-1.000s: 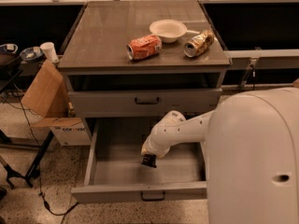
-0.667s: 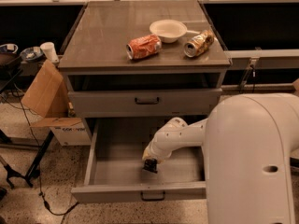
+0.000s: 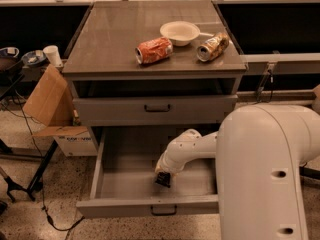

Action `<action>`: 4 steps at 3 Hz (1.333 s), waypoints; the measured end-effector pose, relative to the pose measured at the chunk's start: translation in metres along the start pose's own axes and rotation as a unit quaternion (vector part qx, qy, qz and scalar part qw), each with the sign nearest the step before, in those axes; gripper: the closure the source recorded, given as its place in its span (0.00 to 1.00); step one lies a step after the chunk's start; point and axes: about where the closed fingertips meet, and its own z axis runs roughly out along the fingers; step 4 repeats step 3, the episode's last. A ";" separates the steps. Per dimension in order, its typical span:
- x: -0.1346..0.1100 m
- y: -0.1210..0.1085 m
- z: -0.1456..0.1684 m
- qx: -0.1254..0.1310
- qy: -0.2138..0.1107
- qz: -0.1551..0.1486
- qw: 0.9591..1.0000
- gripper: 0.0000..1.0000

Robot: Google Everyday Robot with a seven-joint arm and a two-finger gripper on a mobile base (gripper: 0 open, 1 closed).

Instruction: Place rxbar chocolate into middle drawer

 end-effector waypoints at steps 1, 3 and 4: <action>-0.008 -0.002 -0.003 -0.004 -0.009 0.007 1.000 0.11; -0.019 -0.003 -0.009 -0.005 -0.022 0.009 1.000 0.00; -0.019 -0.003 -0.009 -0.005 -0.022 0.009 1.000 0.00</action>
Offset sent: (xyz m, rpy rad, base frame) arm 0.0280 -0.0173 0.0213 0.0053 -0.0705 -0.0591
